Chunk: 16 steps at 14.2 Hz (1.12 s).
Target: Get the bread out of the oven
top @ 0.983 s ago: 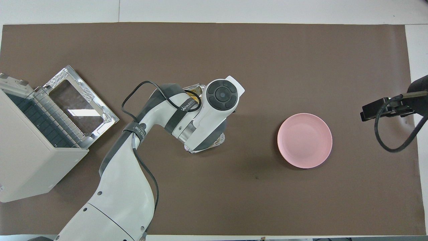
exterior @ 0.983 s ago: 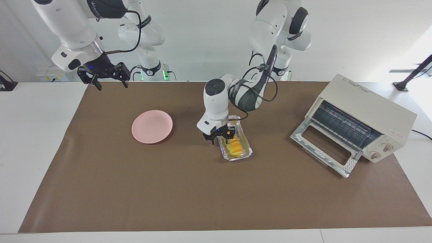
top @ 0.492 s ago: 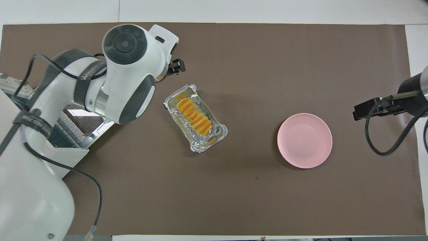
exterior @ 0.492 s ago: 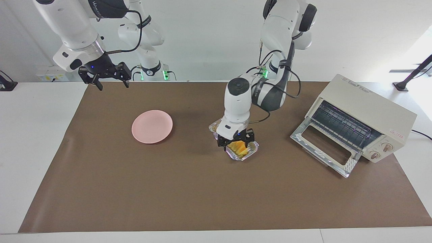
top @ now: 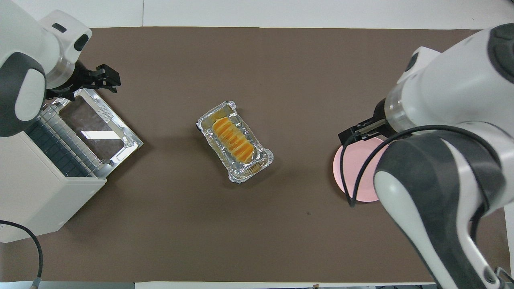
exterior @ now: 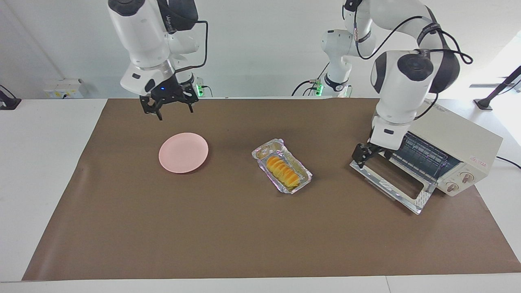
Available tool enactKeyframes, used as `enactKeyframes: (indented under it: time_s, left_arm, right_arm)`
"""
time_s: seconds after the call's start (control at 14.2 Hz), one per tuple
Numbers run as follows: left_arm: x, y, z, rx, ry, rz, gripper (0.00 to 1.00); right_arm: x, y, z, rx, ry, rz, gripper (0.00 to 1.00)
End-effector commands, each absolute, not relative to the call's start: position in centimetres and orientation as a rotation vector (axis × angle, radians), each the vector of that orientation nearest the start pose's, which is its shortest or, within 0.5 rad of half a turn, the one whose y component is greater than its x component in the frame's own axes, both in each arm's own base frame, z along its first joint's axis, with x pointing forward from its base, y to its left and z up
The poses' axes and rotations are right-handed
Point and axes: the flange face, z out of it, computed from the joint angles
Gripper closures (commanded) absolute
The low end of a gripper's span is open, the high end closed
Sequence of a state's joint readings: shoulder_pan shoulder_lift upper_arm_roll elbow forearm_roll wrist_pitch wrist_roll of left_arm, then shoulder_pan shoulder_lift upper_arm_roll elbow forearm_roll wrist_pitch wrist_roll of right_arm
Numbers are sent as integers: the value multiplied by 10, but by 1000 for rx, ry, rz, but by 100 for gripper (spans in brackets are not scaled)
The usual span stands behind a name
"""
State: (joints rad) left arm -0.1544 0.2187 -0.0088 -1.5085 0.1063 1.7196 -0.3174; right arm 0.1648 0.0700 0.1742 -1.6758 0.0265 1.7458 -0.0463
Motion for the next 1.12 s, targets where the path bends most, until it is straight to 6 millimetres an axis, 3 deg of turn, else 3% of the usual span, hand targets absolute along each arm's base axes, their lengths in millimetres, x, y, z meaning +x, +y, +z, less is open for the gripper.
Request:
enactKeyframes:
  time_s: [0.0, 0.07, 0.21, 0.28, 0.42, 0.49, 0.77, 1.05]
  left_arm:
    - [595, -78, 556, -3040, -153, 70, 0]
    - [589, -74, 559, -3034, -155, 95, 0]
    - [575, -59, 575, -3036, -82, 127, 0]
    - [567, -56, 585, -3036, -41, 139, 0]
    - [556, -57, 594, -3033, -27, 160, 0]
    - [546, -57, 594, -3031, -28, 183, 0]
    - [540, -62, 592, -3105, -36, 184, 0]
    - [532, -67, 596, -3134, -41, 194, 0]
  right_arm:
    - [562, 268, 504, -3005, -648, -33, 0]
    - [566, 293, 483, -3005, -712, -55, 0]
    - [572, 322, 445, -3010, -787, -31, 0]
    - [585, 342, 428, -2996, -809, -12, 0]
    - [600, 394, 389, -3011, -819, -20, 0]
    - [604, 400, 372, -3035, -857, -45, 0]
    - [602, 420, 358, -3015, -1027, -167, 0]
    - [606, 418, 336, -2990, -1037, -172, 0]
